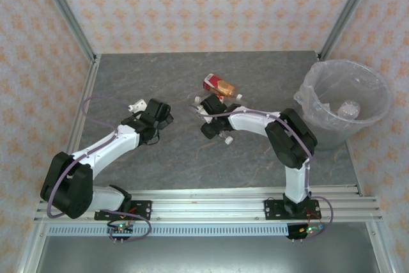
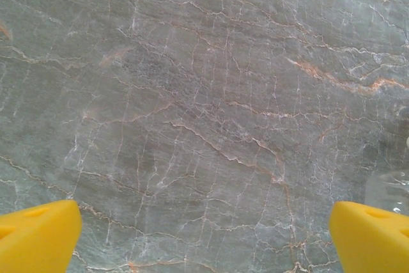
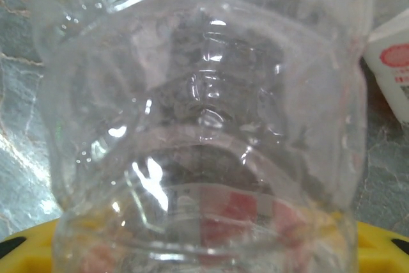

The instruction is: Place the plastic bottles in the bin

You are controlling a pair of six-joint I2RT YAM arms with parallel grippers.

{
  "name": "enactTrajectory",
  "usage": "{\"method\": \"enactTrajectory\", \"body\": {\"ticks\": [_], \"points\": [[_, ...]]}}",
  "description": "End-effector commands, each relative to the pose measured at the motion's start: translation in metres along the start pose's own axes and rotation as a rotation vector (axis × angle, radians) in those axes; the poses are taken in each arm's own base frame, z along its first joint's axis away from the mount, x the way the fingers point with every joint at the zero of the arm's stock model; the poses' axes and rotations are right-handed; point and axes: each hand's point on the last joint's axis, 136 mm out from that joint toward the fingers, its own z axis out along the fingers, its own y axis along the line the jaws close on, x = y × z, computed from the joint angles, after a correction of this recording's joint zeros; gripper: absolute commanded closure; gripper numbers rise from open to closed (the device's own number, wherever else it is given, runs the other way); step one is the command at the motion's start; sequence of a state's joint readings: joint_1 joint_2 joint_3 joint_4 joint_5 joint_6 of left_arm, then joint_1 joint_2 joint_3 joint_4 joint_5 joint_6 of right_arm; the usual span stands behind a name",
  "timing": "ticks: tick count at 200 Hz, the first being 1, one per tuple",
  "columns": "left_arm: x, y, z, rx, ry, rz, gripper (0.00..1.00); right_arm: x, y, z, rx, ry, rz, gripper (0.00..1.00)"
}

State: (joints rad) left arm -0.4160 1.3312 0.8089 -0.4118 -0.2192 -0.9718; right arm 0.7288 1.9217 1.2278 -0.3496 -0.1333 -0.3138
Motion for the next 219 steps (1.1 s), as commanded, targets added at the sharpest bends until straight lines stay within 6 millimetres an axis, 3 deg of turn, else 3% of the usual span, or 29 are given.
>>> {"method": "enactTrajectory", "body": {"ticks": [1, 83, 219], "points": [[-0.003, 0.001, 0.003, -0.008, -0.003, -0.023, 0.00, -0.004, -0.004, -0.015, 0.029, -0.042, 0.004, 0.45], [-0.001, -0.012, 0.008, 0.013, 0.024, -0.018, 0.00, -0.014, -0.012, -0.046, 0.070, -0.189, 0.031, 0.49], [0.004, -0.031, 0.013, 0.073, 0.072, -0.010, 0.00, -0.040, -0.031, -0.117, 0.156, -0.488, 0.124, 0.54]]}}
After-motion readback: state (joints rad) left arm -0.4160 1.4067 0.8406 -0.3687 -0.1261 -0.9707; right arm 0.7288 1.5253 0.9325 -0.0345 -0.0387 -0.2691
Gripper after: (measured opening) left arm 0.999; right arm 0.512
